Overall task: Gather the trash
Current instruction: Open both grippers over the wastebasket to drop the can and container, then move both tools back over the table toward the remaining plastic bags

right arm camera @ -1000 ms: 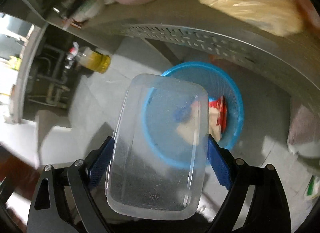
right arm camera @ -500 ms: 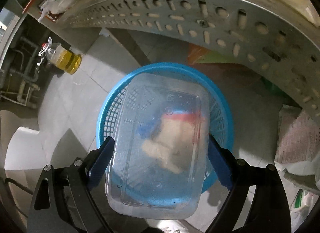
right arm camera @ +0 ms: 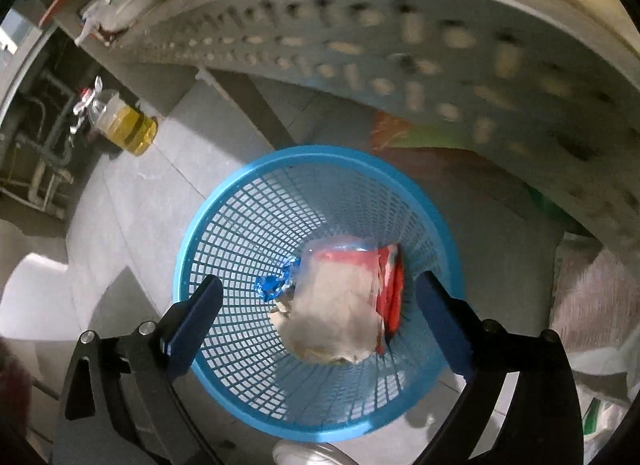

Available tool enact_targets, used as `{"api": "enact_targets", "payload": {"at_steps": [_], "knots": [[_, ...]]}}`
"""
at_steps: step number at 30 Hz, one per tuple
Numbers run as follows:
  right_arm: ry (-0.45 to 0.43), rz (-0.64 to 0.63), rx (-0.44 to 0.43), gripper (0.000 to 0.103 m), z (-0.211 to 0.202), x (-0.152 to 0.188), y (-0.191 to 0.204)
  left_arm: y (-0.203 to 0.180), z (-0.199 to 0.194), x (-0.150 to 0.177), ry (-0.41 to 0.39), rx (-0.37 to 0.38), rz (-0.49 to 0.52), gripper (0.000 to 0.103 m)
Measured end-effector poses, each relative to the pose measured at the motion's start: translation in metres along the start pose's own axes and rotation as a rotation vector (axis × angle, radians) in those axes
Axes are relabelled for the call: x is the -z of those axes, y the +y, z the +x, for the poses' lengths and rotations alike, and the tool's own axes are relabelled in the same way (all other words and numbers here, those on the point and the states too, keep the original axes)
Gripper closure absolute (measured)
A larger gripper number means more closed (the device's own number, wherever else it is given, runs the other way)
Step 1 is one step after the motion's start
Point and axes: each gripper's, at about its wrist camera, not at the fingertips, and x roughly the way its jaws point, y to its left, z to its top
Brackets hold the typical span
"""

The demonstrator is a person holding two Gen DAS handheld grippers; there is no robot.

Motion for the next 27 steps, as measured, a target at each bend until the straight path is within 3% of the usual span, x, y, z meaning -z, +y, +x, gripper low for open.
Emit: {"api": "enact_targets", "payload": {"at_steps": [12, 17, 27], "knots": [[-0.036, 0.003, -0.012, 0.009, -0.059, 0.054, -0.027, -0.001, 0.061, -0.022, 0.128, 0.009, -0.101, 0.038], [-0.034, 0.002, -0.006, 0.009, -0.07, 0.061, -0.031, -0.004, 0.04, -0.027, 0.044, 0.012, -0.107, 0.035], [-0.088, -0.031, -0.021, 0.009, -0.11, 0.069, -0.028, -0.016, -0.05, -0.015, -0.124, -0.002, -0.012, 0.035]]}}
